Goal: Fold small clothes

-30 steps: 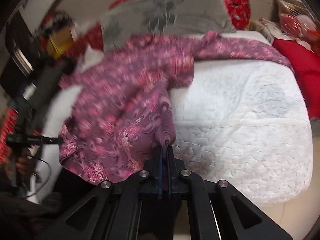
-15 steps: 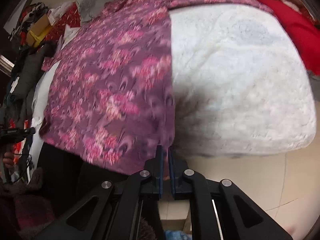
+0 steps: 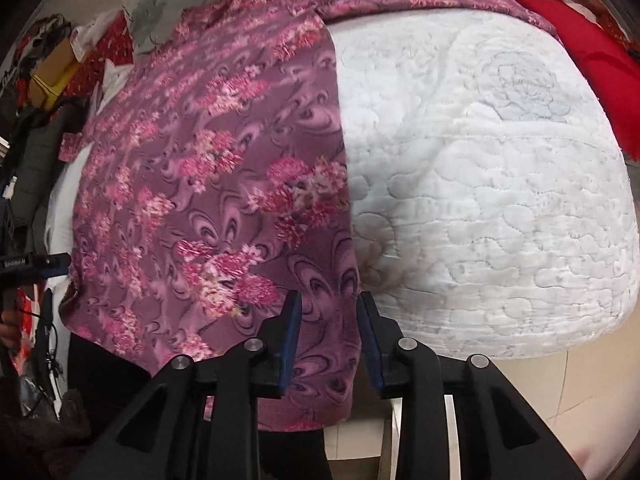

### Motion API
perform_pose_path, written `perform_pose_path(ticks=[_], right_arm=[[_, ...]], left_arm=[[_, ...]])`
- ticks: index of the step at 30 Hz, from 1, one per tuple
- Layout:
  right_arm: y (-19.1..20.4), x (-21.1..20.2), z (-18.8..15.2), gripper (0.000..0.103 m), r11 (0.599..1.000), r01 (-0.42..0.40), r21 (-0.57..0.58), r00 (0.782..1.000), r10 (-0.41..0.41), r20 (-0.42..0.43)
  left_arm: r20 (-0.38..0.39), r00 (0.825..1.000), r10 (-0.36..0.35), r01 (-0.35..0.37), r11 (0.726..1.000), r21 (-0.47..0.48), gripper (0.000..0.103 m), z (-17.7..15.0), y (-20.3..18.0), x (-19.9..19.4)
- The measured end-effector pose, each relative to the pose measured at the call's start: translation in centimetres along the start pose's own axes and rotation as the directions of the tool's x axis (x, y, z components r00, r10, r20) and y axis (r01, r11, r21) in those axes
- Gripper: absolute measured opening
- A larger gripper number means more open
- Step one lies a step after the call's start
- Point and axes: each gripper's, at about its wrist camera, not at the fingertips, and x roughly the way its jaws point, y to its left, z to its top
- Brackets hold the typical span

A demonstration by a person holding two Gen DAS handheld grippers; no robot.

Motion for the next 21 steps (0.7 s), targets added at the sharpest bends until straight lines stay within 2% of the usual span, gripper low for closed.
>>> perform_pose_path(ticks=[2, 4, 8, 10, 12, 13, 15, 18, 21], right_arm=[[-0.4, 0.7, -0.1, 0.031, 1.0, 0.03, -0.003, 0.999, -0.03, -0.029], [-1.1, 1.5, -0.3, 0.031, 0.999, 0.032, 0.015, 0.998, -0.031, -0.059], [-3.0, 2.9, -0.7, 0.031, 0.988, -0.086, 0.129, 0.989, 0.1, -0.111], [-3.8, 3.2, -0.9, 0.031, 0.975, -0.134, 0.177, 0.98, 0.157, -0.12], [-4.4, 3.2, -1.1, 0.032, 0.972, -0.139, 0.192, 0.979, 0.163, -0.12], [-4.8, 3.3, -1.2, 0.033, 0.971, -0.136, 0.199, 0.98, 0.161, -0.119], [-5.0, 3.3, -1.2, 0.033, 0.968, -0.138, 0.21, 0.979, 0.165, -0.118], [-4.8, 3.4, -1.2, 0.033, 0.969, -0.136, 0.205, 0.98, 0.162, -0.117], [-3.6, 3.2, -1.3, 0.033, 0.974, -0.135, 0.18, 0.981, 0.157, -0.116]], left_arm=[[-0.029, 1.0, -0.012, 0.012, 1.0, 0.007, 0.041, -0.6, 0.4, 0.6], [-0.068, 0.997, -0.034, 0.032, 0.999, -0.036, 0.039, -1.3, 1.6, 1.6], [-0.064, 0.99, -0.123, 0.114, 0.985, -0.129, 0.038, -2.6, 4.2, 1.4], [-0.032, 0.983, -0.183, 0.176, 0.972, -0.155, 0.038, -3.4, 4.7, 0.1], [0.004, 0.976, -0.218, 0.216, 0.967, -0.136, 0.039, -3.8, 4.2, -1.6], [0.02, 0.976, -0.215, 0.216, 0.971, -0.107, 0.041, -3.7, 3.4, -2.3], [0.027, 0.984, -0.175, 0.176, 0.983, -0.048, 0.064, -3.3, 1.0, -3.0], [-0.001, 0.995, -0.098, 0.098, 0.994, 0.05, 0.065, -3.3, -2.6, -2.1], [-0.028, 0.999, 0.042, -0.037, 0.988, 0.151, 0.065, -3.3, -5.0, -0.7]])
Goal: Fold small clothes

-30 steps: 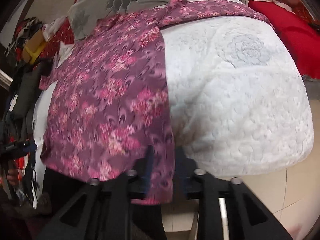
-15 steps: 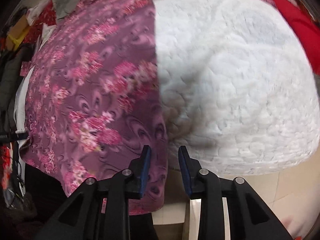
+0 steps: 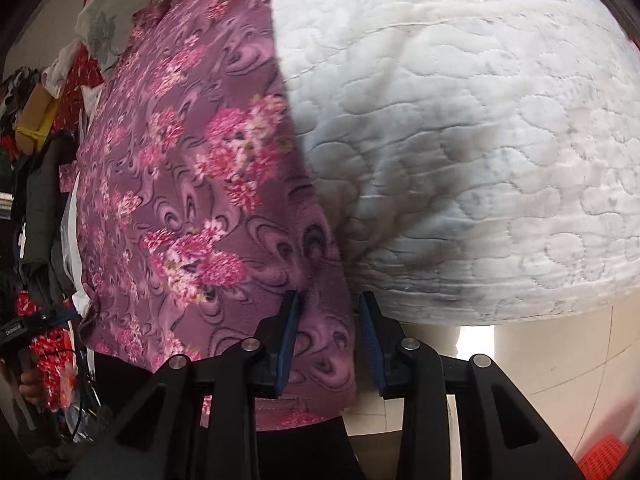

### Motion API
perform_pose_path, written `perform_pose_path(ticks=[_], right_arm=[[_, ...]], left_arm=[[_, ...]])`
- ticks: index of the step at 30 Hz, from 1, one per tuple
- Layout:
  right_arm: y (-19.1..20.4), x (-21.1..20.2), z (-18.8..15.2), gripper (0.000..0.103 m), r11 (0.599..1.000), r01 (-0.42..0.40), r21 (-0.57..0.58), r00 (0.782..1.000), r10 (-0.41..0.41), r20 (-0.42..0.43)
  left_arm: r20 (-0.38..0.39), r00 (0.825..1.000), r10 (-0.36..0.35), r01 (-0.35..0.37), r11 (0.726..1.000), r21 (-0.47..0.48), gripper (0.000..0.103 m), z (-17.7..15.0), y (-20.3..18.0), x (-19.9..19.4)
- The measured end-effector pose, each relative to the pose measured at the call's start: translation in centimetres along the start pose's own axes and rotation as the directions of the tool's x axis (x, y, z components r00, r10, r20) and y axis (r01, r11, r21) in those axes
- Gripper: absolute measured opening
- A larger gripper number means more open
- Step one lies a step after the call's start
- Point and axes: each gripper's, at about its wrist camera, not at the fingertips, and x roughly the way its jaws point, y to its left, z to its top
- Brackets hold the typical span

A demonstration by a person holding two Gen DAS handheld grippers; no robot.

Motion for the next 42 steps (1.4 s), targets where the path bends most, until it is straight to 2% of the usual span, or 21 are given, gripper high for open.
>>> perform_pose_path(ticks=[4, 5, 6, 7, 9, 12, 13, 16, 18, 21, 23, 25, 26, 28, 30, 31, 34, 35, 38, 40, 42], right_arm=[[1.0, -0.1, 0.0, 0.033, 1.0, -0.002, -0.028, 1.0, 0.002, 0.002], [0.9, -0.1, 0.0, 0.033, 1.0, -0.009, -0.027, 1.0, 0.009, 0.001], [0.8, -0.1, -0.1, 0.033, 0.999, -0.026, -0.024, 1.0, 0.026, 0.0], [0.7, -0.1, -0.2, 0.033, 0.999, -0.045, -0.021, 0.999, 0.045, -0.001], [0.3, -0.1, -0.5, 0.033, 0.995, -0.104, -0.007, 0.995, 0.104, -0.002], [-0.1, -0.2, -0.8, 0.011, 0.978, -0.208, 0.011, 0.978, 0.208, -0.01], [-0.1, -0.7, -1.0, 0.003, 0.974, -0.229, -0.002, 0.974, 0.229, 0.005], [0.2, -3.6, -1.5, 0.003, 0.956, -0.287, -0.057, 0.953, 0.291, 0.085], [0.0, -5.8, -2.0, 0.003, 0.957, -0.277, -0.084, 0.949, 0.286, 0.133], [-0.8, -5.8, -2.1, 0.003, 0.977, -0.202, -0.075, 0.972, 0.209, 0.104], [-0.9, -4.0, -2.0, 0.002, 0.989, -0.136, -0.062, 0.99, 0.138, 0.032], [-1.1, -3.4, -1.4, 0.003, 0.995, -0.085, -0.042, 0.996, 0.086, 0.012], [-1.3, -3.6, -0.8, 0.008, 0.996, -0.085, -0.033, 0.996, 0.086, 0.027], [-1.4, -5.2, 1.3, 0.008, 0.997, -0.076, -0.012, 0.991, 0.077, 0.108], [-0.9, -7.6, 4.8, 0.009, 0.997, -0.073, -0.006, 0.97, 0.072, 0.232], [-0.5, -8.3, 6.2, 0.013, 0.997, -0.072, -0.016, 0.959, 0.074, 0.275], [1.6, -8.8, 10.2, 0.037, 0.996, -0.079, -0.047, 0.93, 0.091, 0.357], [2.6, -8.3, 11.8, 0.041, 0.994, -0.095, -0.055, 0.92, 0.109, 0.376], [5.3, -5.6, 15.2, 0.041, 0.988, -0.133, -0.078, 0.909, 0.153, 0.387], [6.7, -3.1, 16.9, 0.041, 0.989, -0.122, -0.087, 0.914, 0.146, 0.378], [7.2, -0.7, 18.5, 0.038, 0.992, -0.084, -0.095, 0.946, 0.109, 0.304]], left_arm=[[-0.025, 0.99, 0.14, -0.139, 0.989, 0.057, 0.063, 0.1, -1.4, 1.3], [-0.022, 0.99, 0.141, -0.14, 0.989, 0.046, 0.05, 0.0, -0.9, 1.3], [-0.023, 0.991, 0.131, -0.131, 0.991, 0.026, 0.026, 0.0, -0.4, 1.3], [-0.038, 0.995, 0.097, -0.097, 0.995, -0.019, 0.018, -0.1, 0.9, 1.2], [-0.027, 0.999, 0.022, -0.025, 0.993, -0.117, 0.008, -0.5, 3.6, 0.6], [0.023, 0.996, -0.084, 0.088, 0.966, -0.244, 0.006, -2.0, 7.5, -0.5], [0.038, 0.993, -0.112, 0.118, 0.954, -0.277, 0.006, -2.6, 8.4, -0.8], [0.082, 0.974, -0.209, 0.224, 0.907, -0.355, 0.006, -5.1, 11.2, -1.3], [0.06, 0.98, -0.19, 0.198, 0.903, -0.38, 0.006, -6.5, 12.3, -0.6], [0.018, 0.984, -0.18, 0.171, 0.893, -0.416, 0.006, -7.6, 13.8, 1.6], [0.069, 0.976, -0.206, 0.216, 0.874, -0.434, 0.006, -7.7, 14.9, 0.8], [0.148, 0.969, -0.197, 0.241, 0.887, -0.394, 0.006, -6.7, 14.5, -1.2], [0.194, 0.966, -0.17, 0.231, 0.906, -0.356, 0.007, -5.9, 14.0, -2.7], [0.263, 0.957, -0.119, 0.194, 0.94, -0.282, 0.016, -3.7, 12.4, -4.7], [0.322, 0.944, -0.074, 0.156, 0.959, -0.236, 0.052, -0.5, 10.5, -5.9], [0.354, 0.934, -0.056, 0.143, 0.964, -0.224, 0.056, 1.2, 9.7, -6.6], [0.41, 0.911, -0.051, 0.132, 0.976, -0.173, 0.056, 6.9, 6.4, -6.5], [0.41, 0.911, -0.052, 0.127, 0.979, -0.158, 0.057, 8.7, 5.3, -6.0], [0.397, 0.917, -0.036, 0.104, 0.983, -0.151, 0.058, 13.5, 2.7, -4.0], [0.382, 0.924, -0.011, 0.077, 0.984, -0.159, 0.058, 15.9, 1.3, -2.4], [0.356, 0.933, 0.047, 0.017, 0.985, -0.172, 0.058, 18.1, 0.3, -0.5]])
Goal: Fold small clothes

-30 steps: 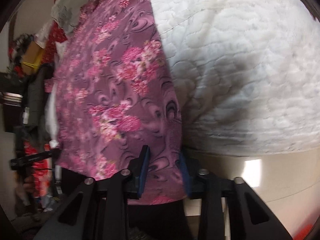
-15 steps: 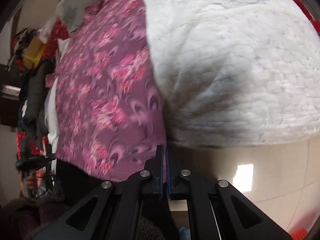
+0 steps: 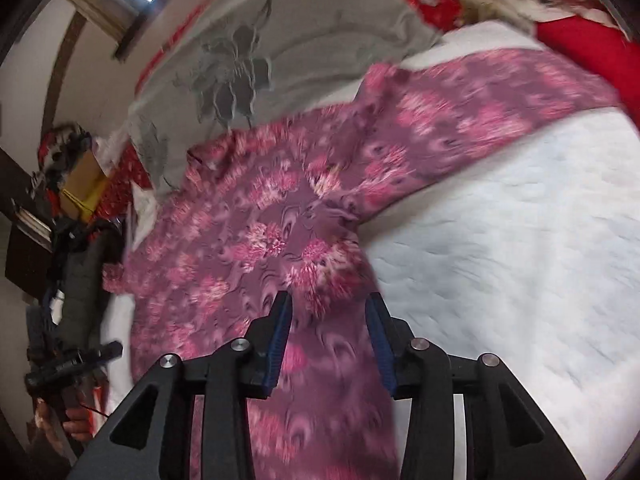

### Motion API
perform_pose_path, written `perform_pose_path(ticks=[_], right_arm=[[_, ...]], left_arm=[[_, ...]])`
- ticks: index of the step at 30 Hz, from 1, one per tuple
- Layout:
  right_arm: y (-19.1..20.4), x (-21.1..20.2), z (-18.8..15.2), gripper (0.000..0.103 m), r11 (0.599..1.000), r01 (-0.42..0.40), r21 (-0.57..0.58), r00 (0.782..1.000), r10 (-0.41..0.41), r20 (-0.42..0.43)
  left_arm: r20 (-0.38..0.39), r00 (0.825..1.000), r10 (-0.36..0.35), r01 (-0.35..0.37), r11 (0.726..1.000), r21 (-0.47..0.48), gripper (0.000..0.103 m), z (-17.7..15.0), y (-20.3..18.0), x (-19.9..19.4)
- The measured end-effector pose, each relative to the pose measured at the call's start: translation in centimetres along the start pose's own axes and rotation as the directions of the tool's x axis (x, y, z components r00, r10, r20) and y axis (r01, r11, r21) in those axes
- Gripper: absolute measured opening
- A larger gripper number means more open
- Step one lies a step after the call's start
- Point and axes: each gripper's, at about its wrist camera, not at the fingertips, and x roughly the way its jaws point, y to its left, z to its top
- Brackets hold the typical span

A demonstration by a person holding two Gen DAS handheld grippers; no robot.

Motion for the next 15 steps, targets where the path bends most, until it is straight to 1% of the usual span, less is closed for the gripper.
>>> perform_pose_path(ticks=[1, 2, 3, 4, 5, 6, 7, 8, 9, 10, 11, 12, 13, 14, 15], right_arm=[[-0.3, 0.6, 0.3, 0.032, 1.0, 0.003, 0.0, 1.0, -0.003, -0.024], [-0.9, 0.3, 1.2, 0.025, 1.0, -0.014, 0.011, 1.0, 0.014, -0.006], [-1.8, -0.6, 2.0, 0.026, 0.999, -0.03, 0.029, 0.999, 0.029, 0.032], [-3.9, -2.7, 3.6, 0.03, 0.997, -0.025, 0.079, 0.993, 0.015, 0.119], [-6.2, -4.6, 4.8, 0.034, 0.99, -0.004, 0.14, 0.981, -0.024, 0.192], [-9.0, -6.4, 6.0, 0.038, 0.976, 0.022, 0.215, 0.964, -0.078, 0.253], [-11.9, -8.0, 7.1, 0.049, 0.953, 0.052, 0.299, 0.945, -0.143, 0.294], [-15.2, -9.4, 8.1, 0.057, 0.917, 0.084, 0.39, 0.925, -0.218, 0.312], [-17.5, -10.1, 8.7, 0.057, 0.886, 0.104, 0.453, 0.912, -0.267, 0.312], [-21.2, -11.1, 9.4, 0.057, 0.83, 0.113, 0.546, 0.895, -0.324, 0.307], [-23.8, -11.5, 9.7, 0.057, 0.787, 0.105, 0.608, 0.889, -0.348, 0.298], [-25.8, -11.4, 10.0, 0.057, 0.749, 0.081, 0.658, 0.889, -0.353, 0.293], [-27.7, -11.2, 10.0, 0.057, 0.716, 0.036, 0.697, 0.895, -0.334, 0.297], [-29.1, -10.7, 10.0, 0.057, 0.689, -0.015, 0.725, 0.902, -0.304, 0.307], [-30.5, -9.8, 10.0, 0.057, 0.649, -0.087, 0.756, 0.907, -0.262, 0.33]], left_arm=[[-0.011, 1.0, 0.029, -0.029, 1.0, 0.006, 0.058, 0.3, -0.3, 1.1], [-0.022, 0.999, 0.044, -0.044, 0.999, 0.01, 0.059, 0.4, -0.4, 2.0], [-0.017, 0.999, 0.05, -0.05, 0.999, 0.017, 0.065, 0.4, -0.5, 2.4], [0.011, 0.999, 0.047, -0.047, 0.998, 0.029, 0.069, 0.4, -0.6, 2.5], [0.037, 0.998, 0.041, -0.043, 0.998, 0.045, 0.075, 0.2, -0.8, 2.4], [0.04, 0.998, 0.042, -0.044, 0.997, 0.058, 0.079, 0.1, -0.9, 2.6], [0.043, 0.998, 0.042, -0.045, 0.996, 0.072, 0.081, 0.0, -1.0, 2.8], [0.054, 0.998, 0.039, -0.043, 0.995, 0.085, 0.085, -0.2, -1.2, 2.9], [0.063, 0.997, 0.039, -0.045, 0.995, 0.092, 0.086, -0.4, -1.3, 3.0], [0.074, 0.996, 0.041, -0.048, 0.994, 0.099, 0.087, -0.5, -1.4, 3.0], [0.083, 0.996, 0.041, -0.05, 0.993, 0.109, 0.089, -0.7, -1.5, 3.1], [0.088, 0.995, 0.04, -0.051, 0.992, 0.117, 0.091, -0.9, -1.6, 3.0], [0.091, 0.995, 0.039, -0.051, 0.991, 0.127, 0.092, -1.0, -1.7, 3.0], [0.092, 0.995, 0.038, -0.05, 0.989, 0.138, 0.093, -1.1, -1.9, 3.1], [0.092, 0.995, 0.036, -0.05, 0.988, 0.146, 0.094, -1.1, -1.9, 3.2]])
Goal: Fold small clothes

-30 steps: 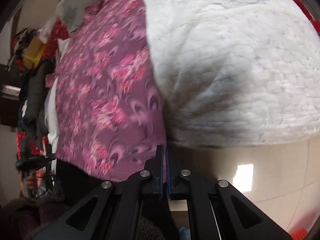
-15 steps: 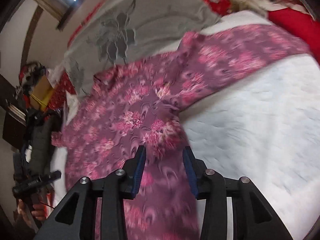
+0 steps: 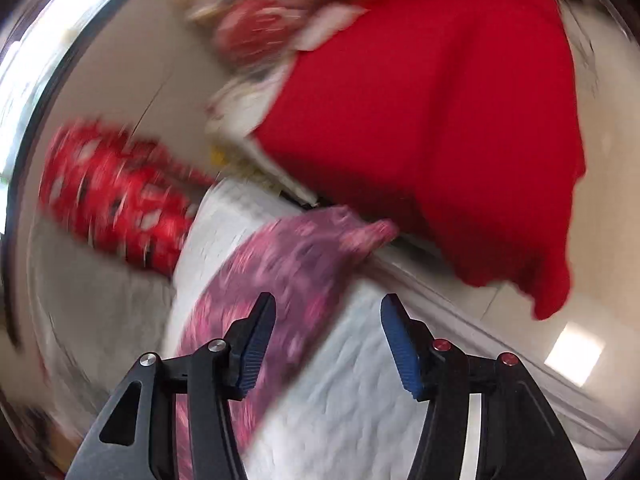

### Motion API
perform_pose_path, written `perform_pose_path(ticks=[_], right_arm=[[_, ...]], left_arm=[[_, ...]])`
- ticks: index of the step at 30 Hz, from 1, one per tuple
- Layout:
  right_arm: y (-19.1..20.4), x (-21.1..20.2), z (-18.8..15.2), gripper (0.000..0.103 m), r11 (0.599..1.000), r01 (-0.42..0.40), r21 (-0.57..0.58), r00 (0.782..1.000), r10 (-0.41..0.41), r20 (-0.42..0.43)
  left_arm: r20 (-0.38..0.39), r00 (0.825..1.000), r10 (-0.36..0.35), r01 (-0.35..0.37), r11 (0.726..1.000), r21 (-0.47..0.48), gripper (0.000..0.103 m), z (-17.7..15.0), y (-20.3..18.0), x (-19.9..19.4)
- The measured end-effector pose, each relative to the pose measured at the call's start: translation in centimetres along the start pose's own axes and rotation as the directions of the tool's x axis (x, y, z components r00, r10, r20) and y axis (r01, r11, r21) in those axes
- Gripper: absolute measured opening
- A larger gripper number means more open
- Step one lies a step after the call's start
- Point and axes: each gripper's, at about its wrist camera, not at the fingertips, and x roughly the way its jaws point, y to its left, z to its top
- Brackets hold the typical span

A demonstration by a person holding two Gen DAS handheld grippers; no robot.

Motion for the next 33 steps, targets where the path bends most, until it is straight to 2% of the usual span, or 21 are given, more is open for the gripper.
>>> perform_pose_path(ticks=[3, 7, 9, 10, 12, 14, 15, 16, 18, 19, 20, 23, 26, 30, 33], right_arm=[[-0.9, 2.2, 0.5, 0.057, 0.996, -0.023, 0.087, 1.0, 0.022, 0.007], [-0.2, 4.1, 1.0, 0.057, 0.996, -0.063, 0.06, 0.998, 0.061, 0.036], [1.0, 3.8, 1.5, 0.03, 0.996, -0.086, 0.002, 0.995, 0.085, 0.049], [1.6, 3.2, 1.9, 0.012, 0.996, -0.078, -0.034, 0.995, 0.08, 0.061], [2.6, 1.6, 2.3, 0.011, 0.992, -0.096, -0.081, 0.99, 0.104, 0.099], [3.1, -1.3, 2.3, 0.006, 0.981, -0.15, -0.127, 0.969, 0.172, 0.18], [3.1, -2.0, 2.2, 0.006, 0.979, -0.143, -0.143, 0.964, 0.171, 0.203], [3.0, -2.4, 2.3, 0.006, 0.982, -0.102, -0.157, 0.965, 0.136, 0.223], [2.4, -1.6, 2.5, 0.006, 0.988, -0.006, -0.156, 0.982, 0.036, 0.187], [1.8, -0.8, 2.5, 0.006, 0.987, 0.067, -0.147, 0.986, -0.044, 0.159], [1.6, -0.8, 2.3, 0.006, 0.986, 0.086, -0.14, 0.986, -0.064, 0.156], [2.6, -1.9, 1.4, 0.006, 0.988, 0.035, -0.149, 0.981, -0.006, 0.192], [5.4, -2.7, 0.3, 0.006, 0.974, -0.003, -0.228, 0.984, 0.044, 0.173], [9.5, -2.7, -2.6, 0.006, 0.944, -0.07, -0.323, 0.988, 0.111, 0.108], [12.5, -2.2, -6.2, 0.007, 0.914, -0.116, -0.388, 0.99, 0.14, 0.033]], left_arm=[[-0.003, 1.0, -0.002, 0.002, 1.0, 0.015, 0.094, 0.1, -0.4, 0.1], [0.019, 1.0, -0.01, 0.01, 1.0, 0.017, 0.094, 1.3, -0.4, -0.7], [0.058, 0.998, -0.01, 0.009, 1.0, 0.007, 0.094, 2.6, -0.3, -1.2], [0.079, 0.997, -0.013, 0.014, 1.0, -0.008, 0.094, 3.4, -0.1, -1.5], [0.104, 0.994, -0.024, 0.029, 0.998, -0.049, 0.094, 5.3, 0.6, -1.6], [0.119, 0.993, -0.026, 0.039, 0.994, -0.104, 0.094, 6.6, 1.5, -1.4], [0.116, 0.993, -0.027, 0.042, 0.99, -0.132, 0.094, 7.0, 2.0, -1.0], [0.103, 0.994, -0.032, 0.048, 0.986, -0.157, 0.094, 7.2, 2.4, -0.4], [0.051, 0.998, -0.027, 0.037, 0.981, -0.191, 0.094, 7.2, 2.9, 1.3], [0.022, 1.0, -0.019, 0.023, 0.98, -0.199, 0.094, 7.1, 3.0, 2.2], [0.013, 1.0, -0.009, 0.011, 0.98, -0.198, 0.094, 6.9, 2.9, 2.6], [0.035, 0.999, 0.0, 0.007, 0.984, -0.176, 0.094, 6.6, 2.6, 2.5], [0.032, 0.999, -0.02, 0.026, 0.984, -0.178, 0.094, 6.5, 2.8, 2.5], [0.033, 0.998, -0.059, 0.064, 0.978, -0.2, 0.094, 6.4, 3.4, 2.2], [0.03, 0.995, -0.091, 0.095, 0.975, -0.202, 0.094, 6.6, 4.2, 2.2]])
